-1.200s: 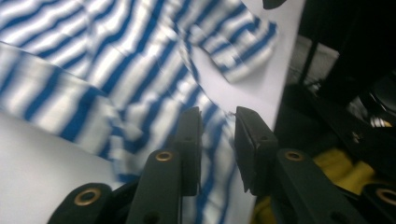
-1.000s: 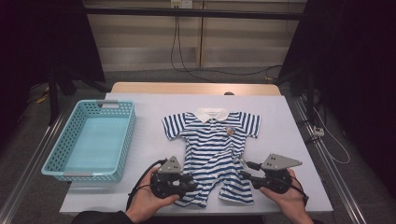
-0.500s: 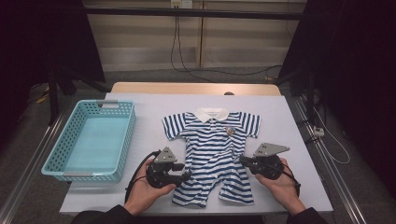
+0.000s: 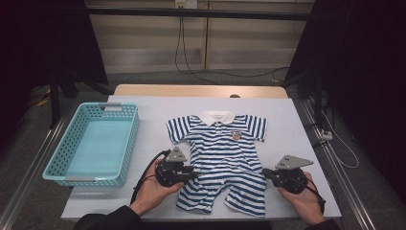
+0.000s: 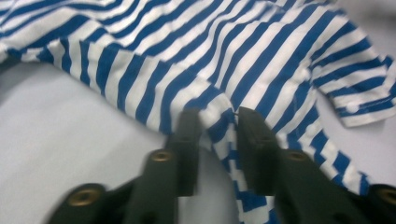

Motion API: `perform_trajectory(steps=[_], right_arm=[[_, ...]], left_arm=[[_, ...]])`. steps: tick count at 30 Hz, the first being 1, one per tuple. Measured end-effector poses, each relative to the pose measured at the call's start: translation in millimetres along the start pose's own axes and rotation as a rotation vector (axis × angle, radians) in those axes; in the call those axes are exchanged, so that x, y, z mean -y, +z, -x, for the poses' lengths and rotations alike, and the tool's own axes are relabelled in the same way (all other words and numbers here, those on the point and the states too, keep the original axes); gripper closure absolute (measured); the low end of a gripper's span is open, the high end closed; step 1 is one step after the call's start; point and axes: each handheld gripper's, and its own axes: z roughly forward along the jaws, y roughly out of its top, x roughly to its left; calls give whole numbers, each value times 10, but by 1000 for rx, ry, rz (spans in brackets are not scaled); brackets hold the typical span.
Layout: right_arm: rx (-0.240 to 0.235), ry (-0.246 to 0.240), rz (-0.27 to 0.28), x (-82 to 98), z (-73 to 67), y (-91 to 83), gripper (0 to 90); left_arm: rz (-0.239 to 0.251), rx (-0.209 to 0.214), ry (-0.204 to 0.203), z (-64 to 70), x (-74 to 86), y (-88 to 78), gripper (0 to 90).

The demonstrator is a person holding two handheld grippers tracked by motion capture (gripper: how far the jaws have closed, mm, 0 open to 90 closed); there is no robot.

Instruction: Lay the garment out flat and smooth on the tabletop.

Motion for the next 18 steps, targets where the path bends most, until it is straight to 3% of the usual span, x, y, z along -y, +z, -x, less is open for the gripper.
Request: perform_trajectory(steps=[3,6,11,13,18], right_arm=[[14,6,-18,35,40,2,894],[30,-13,-41,32,50,35,894],[45,-26,-61,23,78,65,894],[42,-22,-66,28,94,70,892],[33,-27,-72,95,73,23,871]], left_arm=[[-10,-5,0,24,6,-13,888],[-14,-14,-17,10,31,-48,895],[-27,-18,-82,-40,153,-144,894],[-35,-39,-86,-30,208,-203,893],[-58,-41,-112,-66,302,-288,891]])
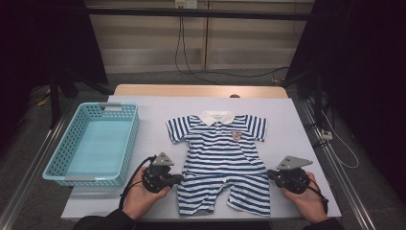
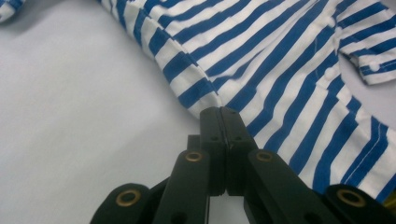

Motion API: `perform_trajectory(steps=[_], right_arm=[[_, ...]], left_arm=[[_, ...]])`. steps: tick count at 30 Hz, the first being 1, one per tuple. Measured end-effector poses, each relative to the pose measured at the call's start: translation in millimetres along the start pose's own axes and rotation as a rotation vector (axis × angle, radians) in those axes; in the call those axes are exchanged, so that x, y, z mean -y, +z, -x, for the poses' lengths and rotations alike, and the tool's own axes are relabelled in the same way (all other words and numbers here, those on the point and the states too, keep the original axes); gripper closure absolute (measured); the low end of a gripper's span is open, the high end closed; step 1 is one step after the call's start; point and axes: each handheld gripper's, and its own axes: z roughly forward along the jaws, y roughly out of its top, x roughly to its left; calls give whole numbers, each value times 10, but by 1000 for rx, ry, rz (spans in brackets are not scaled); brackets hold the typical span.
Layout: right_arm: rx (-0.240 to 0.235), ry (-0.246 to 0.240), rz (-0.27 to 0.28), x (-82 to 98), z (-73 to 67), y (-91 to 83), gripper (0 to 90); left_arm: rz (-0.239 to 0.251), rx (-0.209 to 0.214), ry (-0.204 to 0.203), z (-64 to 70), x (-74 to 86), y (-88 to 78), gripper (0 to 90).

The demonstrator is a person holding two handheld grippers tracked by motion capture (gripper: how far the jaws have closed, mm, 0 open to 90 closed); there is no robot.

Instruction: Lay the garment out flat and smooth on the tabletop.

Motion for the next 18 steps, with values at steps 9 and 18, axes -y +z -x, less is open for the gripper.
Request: perform_trajectory(steps=[9,18], right_arm=[[-3,31,18,59,31,-58,871],[-10,25,14,62,30,-64,893]], left_arm=[[0,-14,-36,-50,41,-53,890],[-13,-21,-36,-39,127,-118,894]])
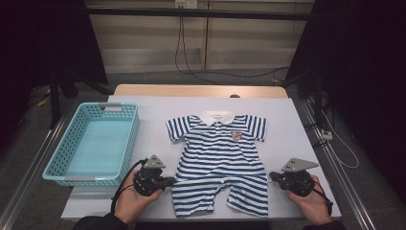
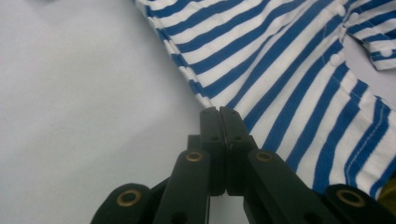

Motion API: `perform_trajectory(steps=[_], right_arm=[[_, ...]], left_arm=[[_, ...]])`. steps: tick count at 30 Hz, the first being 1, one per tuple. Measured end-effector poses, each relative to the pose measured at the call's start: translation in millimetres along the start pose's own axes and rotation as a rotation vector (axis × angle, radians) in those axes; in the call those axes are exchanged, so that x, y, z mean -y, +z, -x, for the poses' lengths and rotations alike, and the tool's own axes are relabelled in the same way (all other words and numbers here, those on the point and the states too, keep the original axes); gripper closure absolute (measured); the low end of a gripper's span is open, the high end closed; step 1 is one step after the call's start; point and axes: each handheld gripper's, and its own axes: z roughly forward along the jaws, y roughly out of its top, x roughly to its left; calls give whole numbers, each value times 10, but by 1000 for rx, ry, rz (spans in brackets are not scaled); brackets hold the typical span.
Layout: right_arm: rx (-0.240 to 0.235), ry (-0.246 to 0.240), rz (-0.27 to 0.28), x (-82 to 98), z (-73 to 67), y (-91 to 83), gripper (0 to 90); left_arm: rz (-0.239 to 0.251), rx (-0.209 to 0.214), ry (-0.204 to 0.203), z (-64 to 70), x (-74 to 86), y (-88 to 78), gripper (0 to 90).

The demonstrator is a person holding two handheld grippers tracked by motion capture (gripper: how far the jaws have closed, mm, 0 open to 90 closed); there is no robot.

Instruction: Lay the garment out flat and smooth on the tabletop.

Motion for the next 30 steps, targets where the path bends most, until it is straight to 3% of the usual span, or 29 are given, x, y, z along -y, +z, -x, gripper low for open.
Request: perform_trajectory(steps=[3,5,9,11,14,17,22,24,27,30], right_arm=[[-3,3,8,-2,-1,-7,870],[-8,7,17,-8,2,-12,851],[-19,25,63,-44,4,-29,795],[-50,18,87,-64,-25,-43,783],[-148,-46,119,-127,-185,-57,753],[-233,-104,135,-206,-409,-49,736],[-320,-179,153,-331,-743,-26,739],[-348,-207,137,-366,-858,14,736],[-366,-236,81,-383,-978,93,720],[-403,-249,33,-359,-1007,169,680]], left_arm=[[-10,-25,-31,-47,44,7,846],[7,-27,-29,-67,37,-16,832],[76,-12,8,19,-24,-52,731],[106,26,70,121,-56,-52,719],[104,101,121,266,-63,-8,692],[78,129,186,413,-59,63,664],[40,183,261,627,-96,226,616],[24,184,293,700,-105,268,642],[9,209,291,755,-86,336,641],[-5,223,310,776,-63,367,623]])
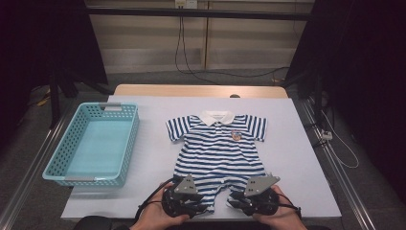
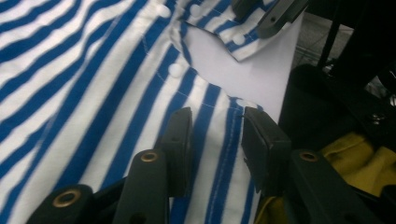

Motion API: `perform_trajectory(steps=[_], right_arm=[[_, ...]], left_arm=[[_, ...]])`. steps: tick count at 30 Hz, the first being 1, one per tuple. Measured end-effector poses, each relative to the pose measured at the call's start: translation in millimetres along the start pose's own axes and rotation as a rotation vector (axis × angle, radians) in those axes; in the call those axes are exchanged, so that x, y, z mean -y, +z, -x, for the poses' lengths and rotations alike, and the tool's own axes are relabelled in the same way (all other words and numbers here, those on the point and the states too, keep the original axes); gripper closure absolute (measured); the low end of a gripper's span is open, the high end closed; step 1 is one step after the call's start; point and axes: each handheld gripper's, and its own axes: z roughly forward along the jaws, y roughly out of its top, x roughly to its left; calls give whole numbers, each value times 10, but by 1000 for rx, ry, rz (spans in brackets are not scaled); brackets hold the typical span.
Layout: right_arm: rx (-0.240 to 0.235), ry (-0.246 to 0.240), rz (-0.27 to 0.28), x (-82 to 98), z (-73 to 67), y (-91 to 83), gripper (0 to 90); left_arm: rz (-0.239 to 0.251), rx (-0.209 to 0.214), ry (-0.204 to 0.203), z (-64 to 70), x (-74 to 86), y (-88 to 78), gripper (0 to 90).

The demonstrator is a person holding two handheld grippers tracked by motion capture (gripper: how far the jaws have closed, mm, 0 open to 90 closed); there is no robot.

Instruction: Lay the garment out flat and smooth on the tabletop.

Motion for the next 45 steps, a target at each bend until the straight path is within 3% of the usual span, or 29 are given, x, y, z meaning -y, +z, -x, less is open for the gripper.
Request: perform_trajectory(steps=[3,7,10,12,17,18,19,21,22,24,26,27,30,32,35,37,39,42,45], right_arm=[[-22,-13,-50,26,-8,64,624],[8,-39,-62,16,-6,56,758],[-18,-60,-68,25,1,5,840],[-40,-71,-67,58,-1,-40,847],[-86,-101,-49,79,-76,-106,859],[-84,-104,-46,79,-97,-111,859],[-86,-107,-47,82,-103,-114,857],[-81,-90,-39,89,-90,-111,828],[-79,-83,-36,92,-76,-110,810],[-68,-63,-18,97,-49,-118,764],[-61,-46,5,94,-30,-139,724],[-58,-38,15,92,-23,-148,698],[-46,-24,30,98,2,-167,663],[-36,-14,55,96,13,-192,648],[-31,19,111,97,46,-248,619],[-11,43,132,105,74,-282,615],[15,68,145,115,107,-301,611],[50,82,161,124,145,-312,585],[87,103,168,133,178,-300,551]], left_arm=[[2,3,2,18,-5,8,613],[6,-2,6,36,-4,32,558],[-10,-22,18,31,7,49,534],[-2,-19,7,41,18,73,514],[-27,-20,62,108,-9,107,472],[-31,-36,71,129,-17,110,501],[-39,-31,82,135,-27,110,626],[-48,-43,93,147,-37,117,809],[-55,-40,103,143,-40,115,845],[-49,-31,82,142,-38,114,863],[-43,13,51,159,-31,123,869],[-43,8,74,179,-32,129,869],[-33,40,61,236,-38,151,868],[-31,34,77,260,-33,162,860],[-21,59,36,206,-8,141,830],[-15,66,37,182,3,105,812],[12,63,17,164,7,73,730],[58,49,-18,93,5,2,636],[90,-8,-31,18,11,-63,576]])
